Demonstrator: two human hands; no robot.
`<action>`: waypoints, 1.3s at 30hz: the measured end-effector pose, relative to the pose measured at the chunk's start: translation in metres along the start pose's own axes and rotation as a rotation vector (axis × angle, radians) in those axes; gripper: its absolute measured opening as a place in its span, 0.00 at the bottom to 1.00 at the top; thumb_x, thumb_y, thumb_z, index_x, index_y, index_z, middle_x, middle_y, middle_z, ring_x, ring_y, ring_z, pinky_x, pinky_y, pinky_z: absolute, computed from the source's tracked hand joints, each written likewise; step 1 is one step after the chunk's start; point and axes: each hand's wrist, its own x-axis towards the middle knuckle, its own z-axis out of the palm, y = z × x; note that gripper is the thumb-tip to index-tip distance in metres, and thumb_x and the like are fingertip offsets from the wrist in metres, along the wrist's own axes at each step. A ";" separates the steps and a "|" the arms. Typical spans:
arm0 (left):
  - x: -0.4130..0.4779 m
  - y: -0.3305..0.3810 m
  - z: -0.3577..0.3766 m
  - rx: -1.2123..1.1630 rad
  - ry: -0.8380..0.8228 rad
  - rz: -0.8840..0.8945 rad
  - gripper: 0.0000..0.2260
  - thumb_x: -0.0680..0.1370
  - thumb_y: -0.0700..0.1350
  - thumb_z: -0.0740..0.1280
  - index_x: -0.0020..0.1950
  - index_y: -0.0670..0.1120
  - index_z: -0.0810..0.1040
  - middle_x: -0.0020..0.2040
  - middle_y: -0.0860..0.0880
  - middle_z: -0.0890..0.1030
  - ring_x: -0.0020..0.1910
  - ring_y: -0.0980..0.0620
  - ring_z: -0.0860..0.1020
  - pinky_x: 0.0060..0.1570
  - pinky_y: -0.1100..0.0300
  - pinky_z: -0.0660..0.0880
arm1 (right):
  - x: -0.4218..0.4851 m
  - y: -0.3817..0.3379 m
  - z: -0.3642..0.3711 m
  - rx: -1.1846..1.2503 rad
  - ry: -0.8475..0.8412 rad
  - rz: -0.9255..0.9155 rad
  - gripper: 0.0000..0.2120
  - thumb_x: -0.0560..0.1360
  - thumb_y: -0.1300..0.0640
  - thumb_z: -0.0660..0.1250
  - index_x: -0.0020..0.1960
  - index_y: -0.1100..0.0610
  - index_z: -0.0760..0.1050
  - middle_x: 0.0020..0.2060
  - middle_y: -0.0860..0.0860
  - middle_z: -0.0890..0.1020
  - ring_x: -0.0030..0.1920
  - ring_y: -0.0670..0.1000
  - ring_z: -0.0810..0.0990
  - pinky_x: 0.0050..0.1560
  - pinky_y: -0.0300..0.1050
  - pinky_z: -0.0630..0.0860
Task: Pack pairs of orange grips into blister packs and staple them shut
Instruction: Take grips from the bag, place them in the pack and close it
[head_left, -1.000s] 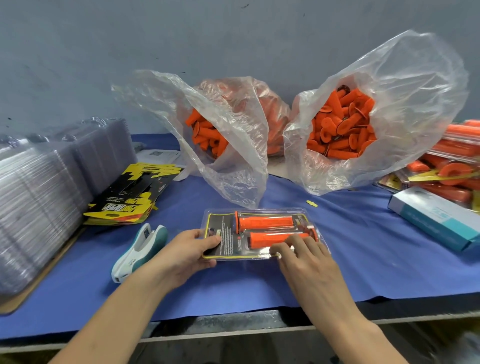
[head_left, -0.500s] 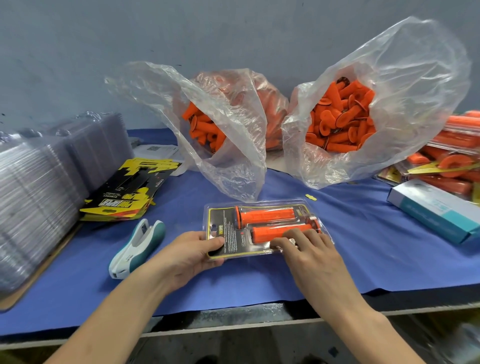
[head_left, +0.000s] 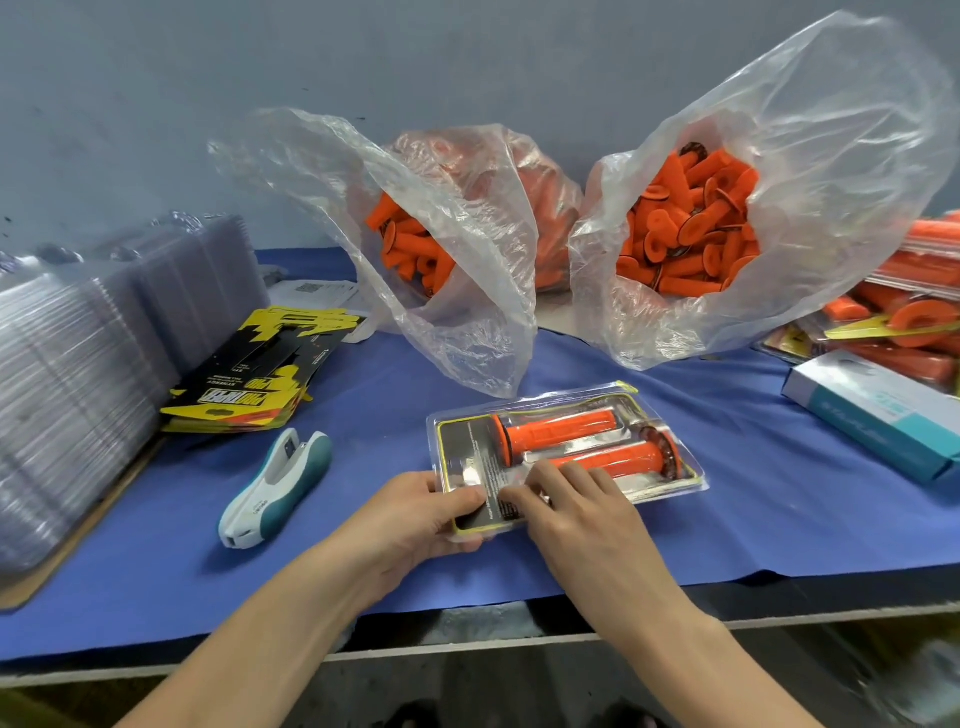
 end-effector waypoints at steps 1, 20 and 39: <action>0.000 0.001 0.001 0.010 0.001 -0.007 0.07 0.80 0.42 0.67 0.52 0.40 0.82 0.46 0.41 0.85 0.41 0.50 0.84 0.36 0.64 0.78 | 0.000 0.000 -0.001 0.004 0.000 0.004 0.12 0.69 0.61 0.70 0.51 0.50 0.77 0.45 0.49 0.75 0.43 0.54 0.75 0.43 0.48 0.73; -0.004 0.009 -0.002 0.040 0.076 -0.056 0.07 0.81 0.42 0.65 0.50 0.39 0.79 0.41 0.44 0.84 0.37 0.50 0.82 0.34 0.62 0.79 | -0.003 0.003 -0.002 0.027 -0.017 -0.008 0.17 0.68 0.62 0.73 0.55 0.51 0.79 0.47 0.49 0.76 0.44 0.54 0.75 0.43 0.48 0.73; -0.012 0.015 -0.021 -0.012 -0.086 -0.187 0.15 0.83 0.43 0.56 0.52 0.39 0.81 0.47 0.40 0.85 0.41 0.47 0.85 0.35 0.58 0.80 | -0.002 0.000 -0.006 0.019 -0.027 -0.004 0.15 0.70 0.62 0.69 0.55 0.51 0.79 0.48 0.49 0.78 0.45 0.54 0.76 0.43 0.47 0.73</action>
